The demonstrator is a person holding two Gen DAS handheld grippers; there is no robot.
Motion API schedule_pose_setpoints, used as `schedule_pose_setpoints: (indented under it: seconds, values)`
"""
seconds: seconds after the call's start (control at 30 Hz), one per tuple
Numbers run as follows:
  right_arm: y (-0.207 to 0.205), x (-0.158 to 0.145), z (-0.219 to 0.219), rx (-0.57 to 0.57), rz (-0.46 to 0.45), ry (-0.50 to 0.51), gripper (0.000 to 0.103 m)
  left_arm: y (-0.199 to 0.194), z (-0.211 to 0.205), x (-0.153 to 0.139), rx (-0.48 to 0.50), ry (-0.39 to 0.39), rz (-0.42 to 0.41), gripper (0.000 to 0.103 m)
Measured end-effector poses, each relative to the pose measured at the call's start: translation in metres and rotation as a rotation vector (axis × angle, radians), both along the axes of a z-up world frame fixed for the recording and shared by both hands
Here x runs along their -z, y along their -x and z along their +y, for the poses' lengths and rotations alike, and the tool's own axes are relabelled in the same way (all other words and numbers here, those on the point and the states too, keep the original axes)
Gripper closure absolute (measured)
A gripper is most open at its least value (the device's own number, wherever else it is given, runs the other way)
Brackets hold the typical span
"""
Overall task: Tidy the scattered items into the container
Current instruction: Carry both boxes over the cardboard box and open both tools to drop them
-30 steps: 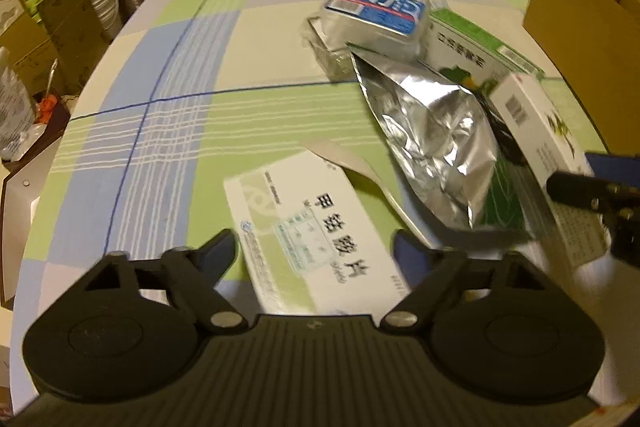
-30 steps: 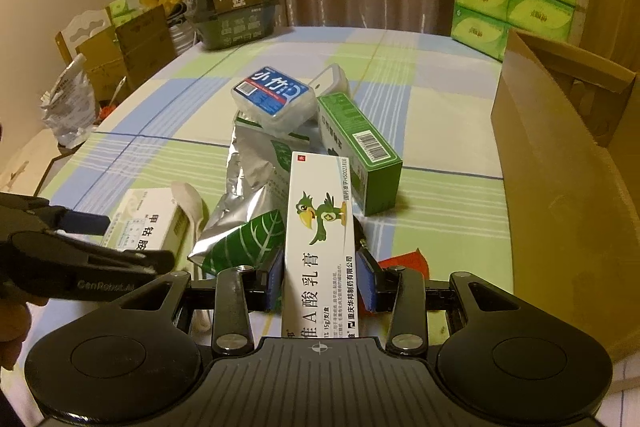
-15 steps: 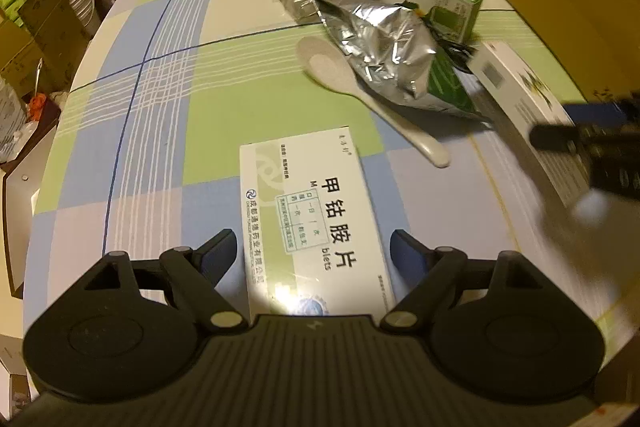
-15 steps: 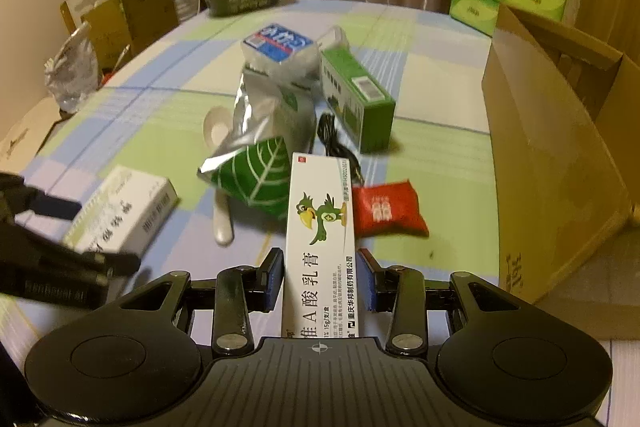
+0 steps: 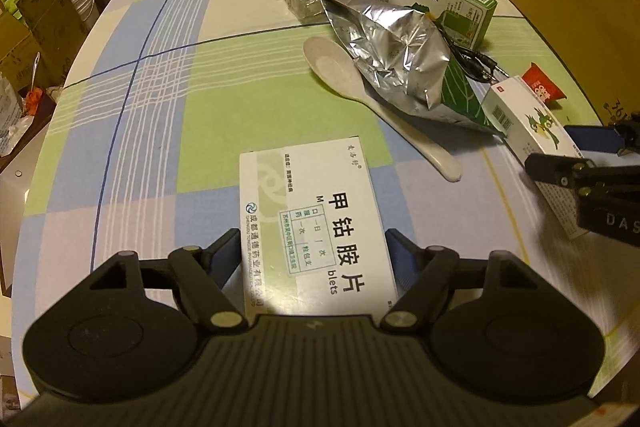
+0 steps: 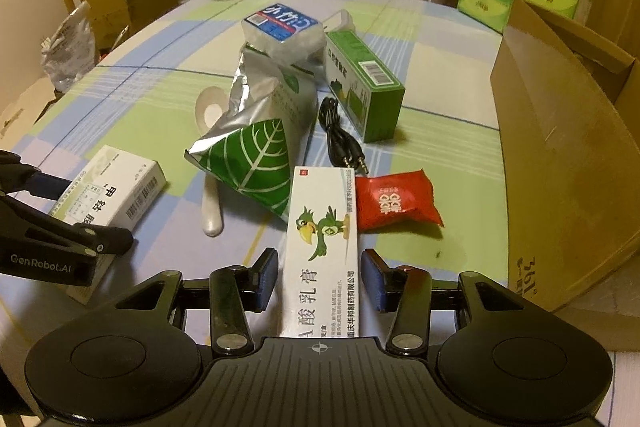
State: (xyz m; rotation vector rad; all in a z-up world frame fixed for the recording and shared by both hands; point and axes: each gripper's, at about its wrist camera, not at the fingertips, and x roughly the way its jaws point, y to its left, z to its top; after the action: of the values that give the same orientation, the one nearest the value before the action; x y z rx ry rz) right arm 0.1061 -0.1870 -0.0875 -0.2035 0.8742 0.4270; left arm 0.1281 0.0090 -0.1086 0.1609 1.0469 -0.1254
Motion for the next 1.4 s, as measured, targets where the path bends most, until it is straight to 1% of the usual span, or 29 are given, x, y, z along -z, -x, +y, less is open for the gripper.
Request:
schedule_pose_setpoints:
  seconds: [0.03,0.1,0.13,0.27,0.4,0.6,0.73,0.9,1.1,1.27,1.4]
  values:
    - [0.0,0.0,0.0,-0.001,0.002,-0.001,0.06,0.0,0.0,0.0,0.002,0.001,0.0,0.032]
    - [0.001,0.001,0.0,0.0,0.005,-0.003,0.062,0.001,0.0,-0.001,0.002,0.008,-0.001,0.033]
    - [0.002,0.001,-0.001,0.009,0.005,-0.007,0.067,0.001,0.0,-0.001,0.005,0.008,-0.005,0.033]
    - [0.006,-0.004,-0.005,0.015,-0.011,-0.019,0.068,0.007,0.001,-0.004,0.011,0.023,-0.025,0.034]
    - [0.011,-0.014,-0.008,0.025,-0.038,-0.034,0.068,0.015,0.001,-0.013,0.016,0.021,-0.047,0.034]
    - [0.024,-0.042,-0.013,0.042,-0.105,-0.063,0.068,0.027,-0.003,-0.035,0.021,0.029,-0.08,0.034]
    - [0.029,-0.066,-0.024,0.069,-0.166,-0.073,0.068,0.032,-0.013,-0.054,0.051,0.034,-0.114,0.034]
    - [0.029,-0.101,-0.051,0.136,-0.238,-0.078,0.068,0.031,-0.041,-0.078,0.121,0.054,-0.165,0.034]
    - [0.021,-0.138,-0.097,0.224,-0.301,-0.066,0.068,0.019,-0.092,-0.111,0.226,0.106,-0.225,0.034]
    - [0.013,-0.154,-0.138,0.282,-0.324,-0.047,0.068,0.008,-0.138,-0.135,0.298,0.17,-0.259,0.034]
    - [0.012,-0.16,-0.167,0.315,-0.34,-0.035,0.068,0.0,-0.172,-0.148,0.342,0.2,-0.273,0.034]
